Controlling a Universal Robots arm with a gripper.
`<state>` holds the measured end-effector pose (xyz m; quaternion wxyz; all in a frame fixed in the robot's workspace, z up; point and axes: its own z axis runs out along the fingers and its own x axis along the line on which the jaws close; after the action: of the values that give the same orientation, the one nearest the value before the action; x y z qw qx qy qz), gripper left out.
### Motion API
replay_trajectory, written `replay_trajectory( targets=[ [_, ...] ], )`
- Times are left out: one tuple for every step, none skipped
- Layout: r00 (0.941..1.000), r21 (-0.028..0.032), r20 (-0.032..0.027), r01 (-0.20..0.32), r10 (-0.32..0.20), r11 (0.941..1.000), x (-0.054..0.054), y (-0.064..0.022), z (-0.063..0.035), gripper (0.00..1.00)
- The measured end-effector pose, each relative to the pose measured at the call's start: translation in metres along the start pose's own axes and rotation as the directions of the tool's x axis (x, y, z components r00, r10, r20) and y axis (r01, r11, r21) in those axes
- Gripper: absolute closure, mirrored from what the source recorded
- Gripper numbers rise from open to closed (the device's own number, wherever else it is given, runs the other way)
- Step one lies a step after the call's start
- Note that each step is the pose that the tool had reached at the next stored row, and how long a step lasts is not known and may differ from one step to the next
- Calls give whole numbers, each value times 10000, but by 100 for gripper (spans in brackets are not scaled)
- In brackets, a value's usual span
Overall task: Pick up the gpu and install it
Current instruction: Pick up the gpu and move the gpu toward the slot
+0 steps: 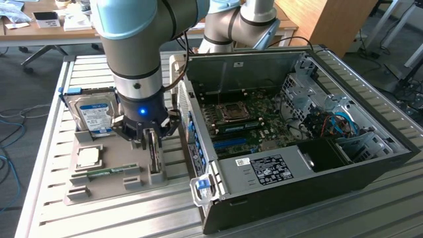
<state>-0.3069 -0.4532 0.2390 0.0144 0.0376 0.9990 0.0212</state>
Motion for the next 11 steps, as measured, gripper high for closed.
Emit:
replay_trajectory(
  targets=[
    [10000,1,-1,1,-1,10000,0,2,9,58],
    [10000,1,-1,1,-1,10000,1,4,20,58],
    [10000,0,0,0,0,10000,1,5,30,58],
    [10000,0,0,0,0,10000,1,7,35,58],
    [10000,-3,-2,1,-1,10000,2,8,35,58],
    [10000,-7,-2,-1,1,10000,1,8,36,58],
    [10000,-10,1,-1,1,10000,-3,9,40,58],
    [10000,-10,0,0,0,10000,-8,9,42,58],
    [10000,-10,-1,0,0,10000,-13,10,46,58],
    [10000,-10,-1,-1,1,10000,-14,11,50,58],
    [10000,-10,-1,-2,2,10000,-14,11,55,58]
  ],
)
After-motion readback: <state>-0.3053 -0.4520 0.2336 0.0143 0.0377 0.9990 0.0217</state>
